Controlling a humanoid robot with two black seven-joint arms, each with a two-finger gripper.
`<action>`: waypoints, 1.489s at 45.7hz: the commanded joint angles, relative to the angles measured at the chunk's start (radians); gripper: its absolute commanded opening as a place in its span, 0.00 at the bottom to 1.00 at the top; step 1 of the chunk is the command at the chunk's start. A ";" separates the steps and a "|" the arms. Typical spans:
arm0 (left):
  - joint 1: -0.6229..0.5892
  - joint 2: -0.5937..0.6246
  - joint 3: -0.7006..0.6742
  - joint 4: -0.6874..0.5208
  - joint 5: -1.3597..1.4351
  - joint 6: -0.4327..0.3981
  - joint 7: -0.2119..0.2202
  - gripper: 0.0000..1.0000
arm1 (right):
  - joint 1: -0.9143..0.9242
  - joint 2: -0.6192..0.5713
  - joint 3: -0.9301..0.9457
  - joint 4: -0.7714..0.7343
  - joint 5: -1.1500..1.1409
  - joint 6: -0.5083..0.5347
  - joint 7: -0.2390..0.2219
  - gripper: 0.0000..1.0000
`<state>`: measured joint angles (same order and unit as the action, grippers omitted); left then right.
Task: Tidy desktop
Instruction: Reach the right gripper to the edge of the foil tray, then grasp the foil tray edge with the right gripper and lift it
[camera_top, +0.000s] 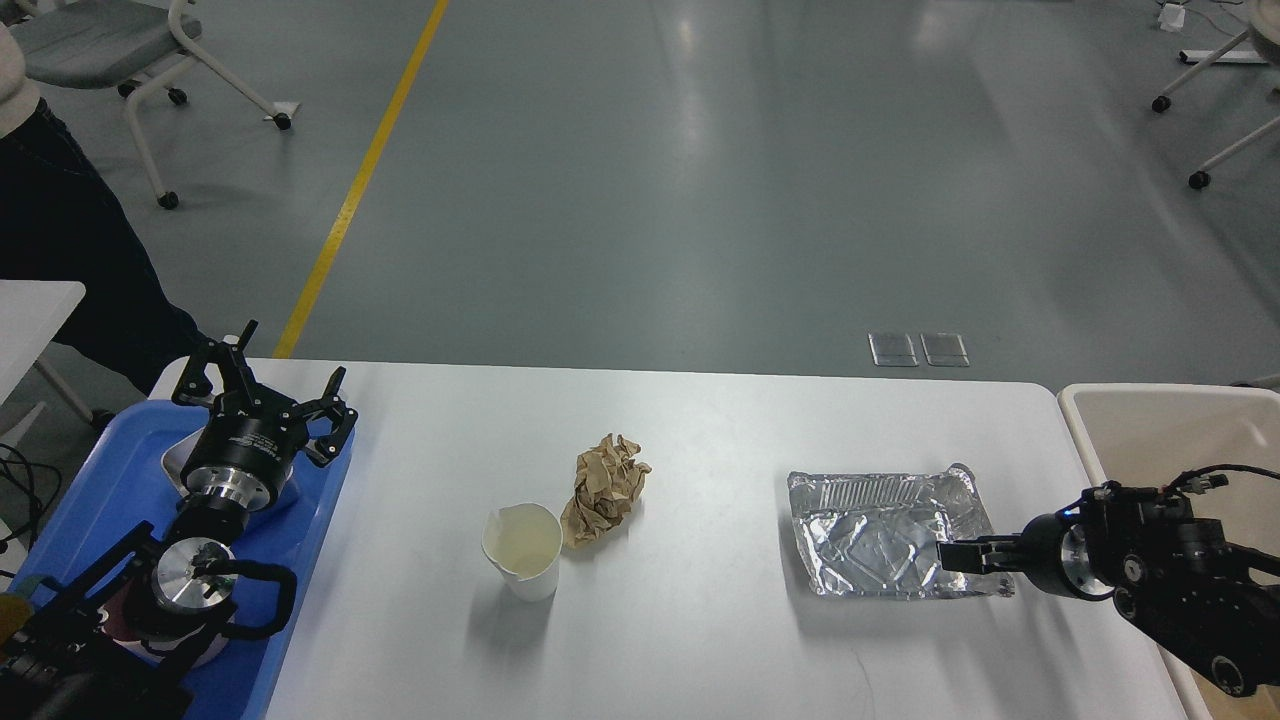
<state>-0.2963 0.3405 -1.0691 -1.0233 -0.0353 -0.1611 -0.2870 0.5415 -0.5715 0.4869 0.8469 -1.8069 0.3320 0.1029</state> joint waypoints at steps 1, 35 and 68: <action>0.000 0.000 0.000 0.000 0.000 0.000 0.000 0.96 | 0.000 0.013 -0.001 -0.022 0.000 -0.004 0.001 0.66; 0.009 -0.001 -0.002 0.000 0.000 -0.003 0.002 0.96 | 0.037 0.015 -0.050 -0.048 0.021 0.005 0.074 0.00; 0.009 -0.003 0.000 -0.006 0.000 -0.001 0.005 0.96 | 0.054 -0.298 -0.048 0.282 0.156 0.076 0.093 0.00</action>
<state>-0.2870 0.3380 -1.0693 -1.0284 -0.0353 -0.1627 -0.2835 0.5951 -0.7906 0.4385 1.0391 -1.6818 0.3966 0.2040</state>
